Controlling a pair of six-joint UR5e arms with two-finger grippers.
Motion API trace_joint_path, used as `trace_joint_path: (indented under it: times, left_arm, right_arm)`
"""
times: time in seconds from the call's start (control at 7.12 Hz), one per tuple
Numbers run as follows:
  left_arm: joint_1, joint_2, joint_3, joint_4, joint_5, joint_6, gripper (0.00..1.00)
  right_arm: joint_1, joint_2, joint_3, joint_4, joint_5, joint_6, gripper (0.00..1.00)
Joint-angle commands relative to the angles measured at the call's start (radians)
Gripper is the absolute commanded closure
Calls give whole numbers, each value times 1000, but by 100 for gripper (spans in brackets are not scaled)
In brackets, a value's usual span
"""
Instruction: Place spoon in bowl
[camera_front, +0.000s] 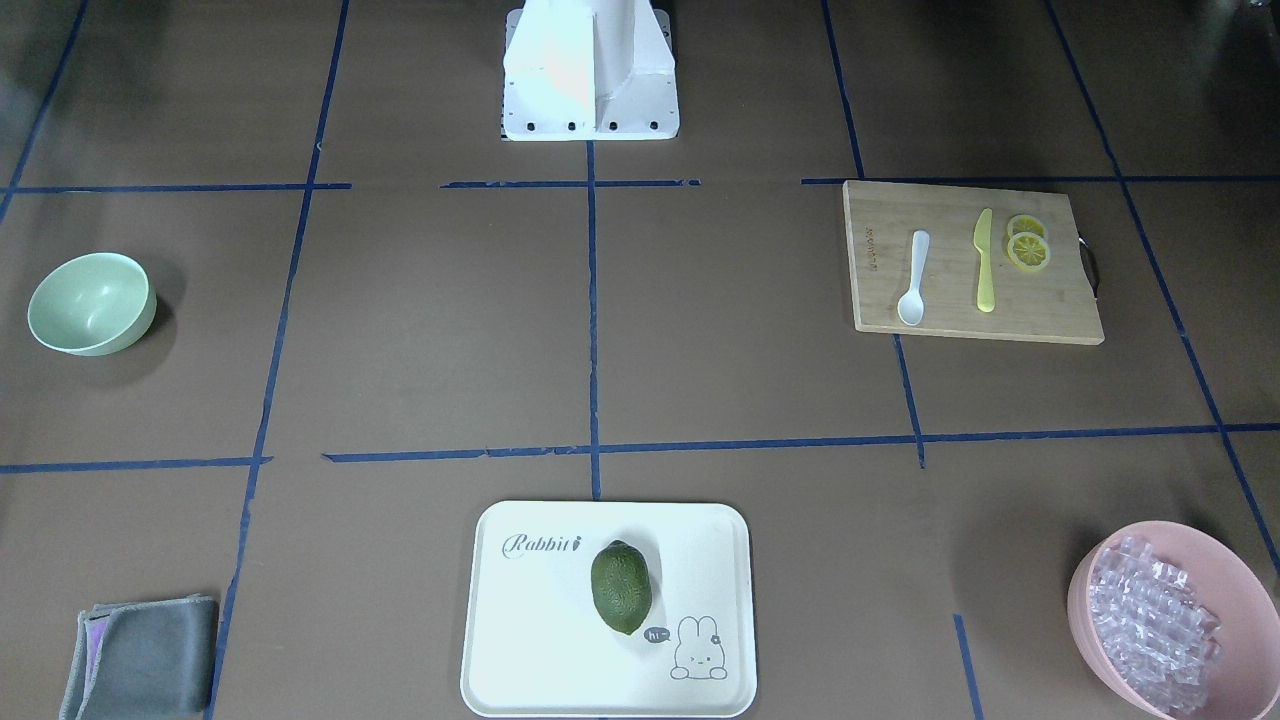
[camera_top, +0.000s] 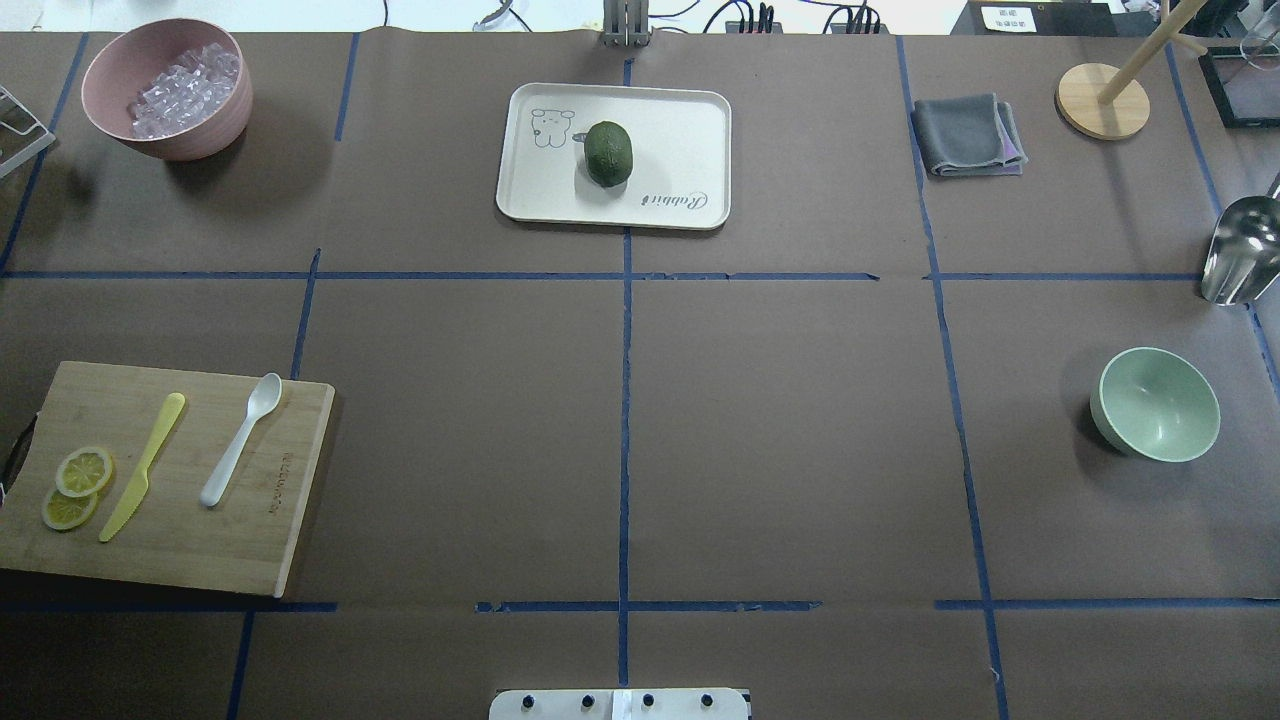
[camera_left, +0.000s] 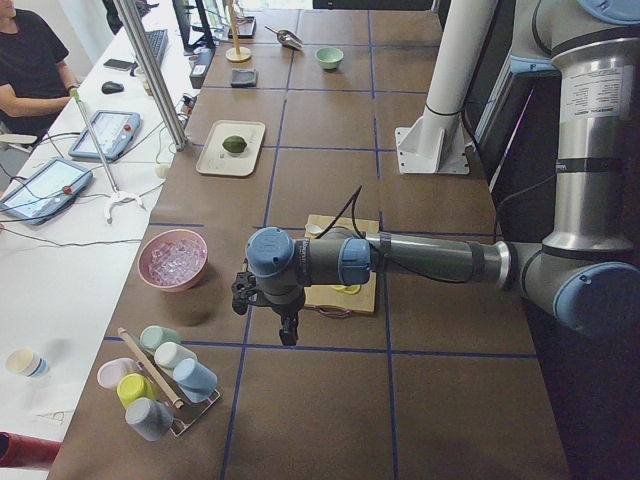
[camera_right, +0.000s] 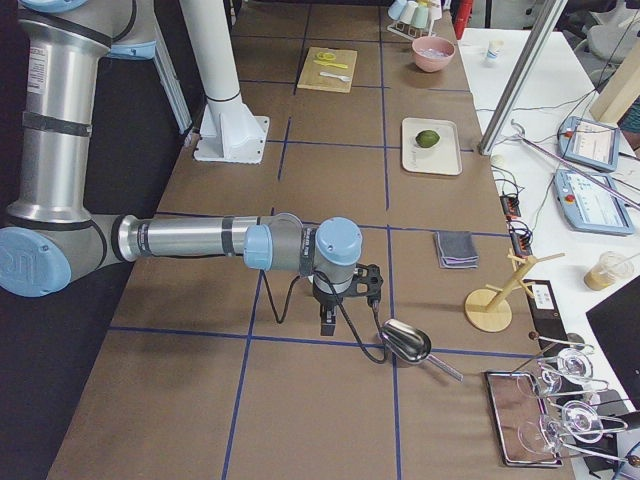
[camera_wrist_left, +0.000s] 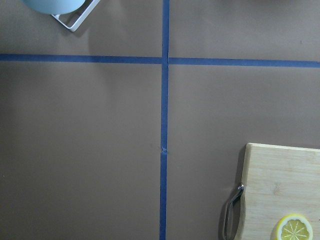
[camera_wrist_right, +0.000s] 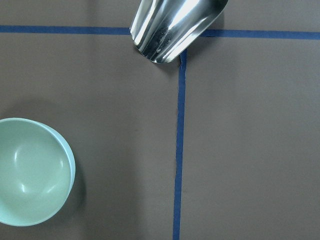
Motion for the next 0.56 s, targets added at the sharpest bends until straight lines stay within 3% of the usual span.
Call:
trace_joint_path:
  times: [0.0,0.42]
  left_arm:
    - [1,-4,-4,-1,-1,-1,0]
    - [1,14,-24,-17,-53,10,0]
  right_arm:
    - [0,0,-1,0,3,0,0]
    - [-2,7,5,3,9,2,0]
